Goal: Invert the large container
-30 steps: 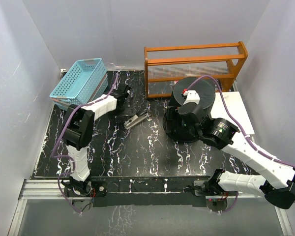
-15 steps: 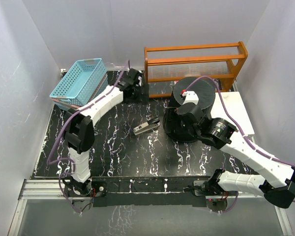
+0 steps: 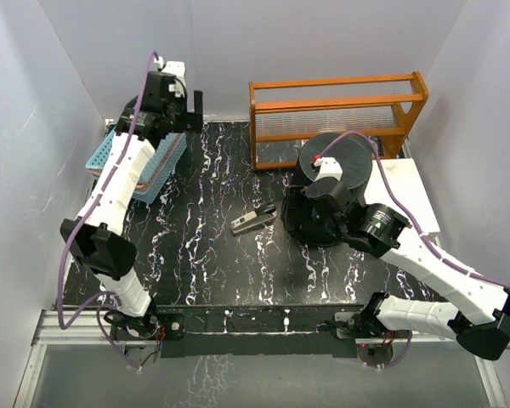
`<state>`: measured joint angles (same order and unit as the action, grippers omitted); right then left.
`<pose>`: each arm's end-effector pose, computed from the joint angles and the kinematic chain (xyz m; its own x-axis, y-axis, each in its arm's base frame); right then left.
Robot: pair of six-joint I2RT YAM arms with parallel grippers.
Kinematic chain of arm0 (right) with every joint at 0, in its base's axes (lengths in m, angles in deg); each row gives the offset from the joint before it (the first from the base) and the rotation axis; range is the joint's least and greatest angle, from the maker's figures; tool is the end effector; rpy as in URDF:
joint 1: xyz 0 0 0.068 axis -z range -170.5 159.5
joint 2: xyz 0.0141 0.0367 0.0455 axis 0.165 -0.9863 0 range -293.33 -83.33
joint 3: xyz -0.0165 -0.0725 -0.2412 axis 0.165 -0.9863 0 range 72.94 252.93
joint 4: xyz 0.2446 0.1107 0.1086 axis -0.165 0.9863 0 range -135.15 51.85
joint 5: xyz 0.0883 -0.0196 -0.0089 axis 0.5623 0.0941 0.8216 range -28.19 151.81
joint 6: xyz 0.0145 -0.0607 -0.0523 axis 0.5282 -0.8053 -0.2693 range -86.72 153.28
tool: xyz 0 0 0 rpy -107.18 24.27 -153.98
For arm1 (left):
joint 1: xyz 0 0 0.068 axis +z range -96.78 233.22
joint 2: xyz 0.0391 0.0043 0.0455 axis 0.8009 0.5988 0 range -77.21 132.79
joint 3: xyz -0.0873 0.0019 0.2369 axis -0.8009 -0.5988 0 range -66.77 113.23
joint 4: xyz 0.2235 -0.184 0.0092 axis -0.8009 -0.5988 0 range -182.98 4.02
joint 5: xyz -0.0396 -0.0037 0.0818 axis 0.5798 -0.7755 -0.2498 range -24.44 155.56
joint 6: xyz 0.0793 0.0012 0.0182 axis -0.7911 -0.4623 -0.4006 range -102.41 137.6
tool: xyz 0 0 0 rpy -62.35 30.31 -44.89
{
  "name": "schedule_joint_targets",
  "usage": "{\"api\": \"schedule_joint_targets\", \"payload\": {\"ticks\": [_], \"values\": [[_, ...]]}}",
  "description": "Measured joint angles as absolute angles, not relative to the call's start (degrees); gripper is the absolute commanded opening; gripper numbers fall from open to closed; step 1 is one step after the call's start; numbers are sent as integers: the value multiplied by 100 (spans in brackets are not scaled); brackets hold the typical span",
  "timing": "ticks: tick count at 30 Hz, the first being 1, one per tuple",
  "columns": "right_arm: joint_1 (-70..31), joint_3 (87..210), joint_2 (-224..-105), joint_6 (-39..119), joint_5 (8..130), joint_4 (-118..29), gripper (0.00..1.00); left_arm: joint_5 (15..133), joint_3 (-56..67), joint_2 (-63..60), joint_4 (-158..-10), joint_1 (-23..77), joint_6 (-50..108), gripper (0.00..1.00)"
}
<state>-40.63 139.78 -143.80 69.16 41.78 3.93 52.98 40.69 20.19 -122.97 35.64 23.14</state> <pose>0.1916 0.1916 0.3198 -0.6803 0.0444 -0.7316 -0.1987 0.9496 0.2423 0.4230 -0.1179 0.3968 -0.4405 0.0406 -0.8968 0.0674 0.9977 0.0121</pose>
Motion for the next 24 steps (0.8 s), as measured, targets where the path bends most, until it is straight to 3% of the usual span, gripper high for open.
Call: {"api": "schedule_joint_targets", "payload": {"ticks": [1, 6, 13, 24], "values": [[-4063, 13978, -14382, 6914, 4204, 390, 83, 5357, 4233, 2091, -12371, 3623, 2272, 98], [-4063, 13978, -14423, 6872, 4342, 307, 83, 6039, 5387, 2861, -12725, 4490, 2226, 99], [-4063, 13978, -14530, 6822, 4445, 262, 83, 7075, 5304, 3510, -12898, 5496, 2519, 97], [-4063, 13978, -14530, 6833, 4445, 257, 82, 8006, 5212, 3787, -13219, 5625, 2679, 66]]}}
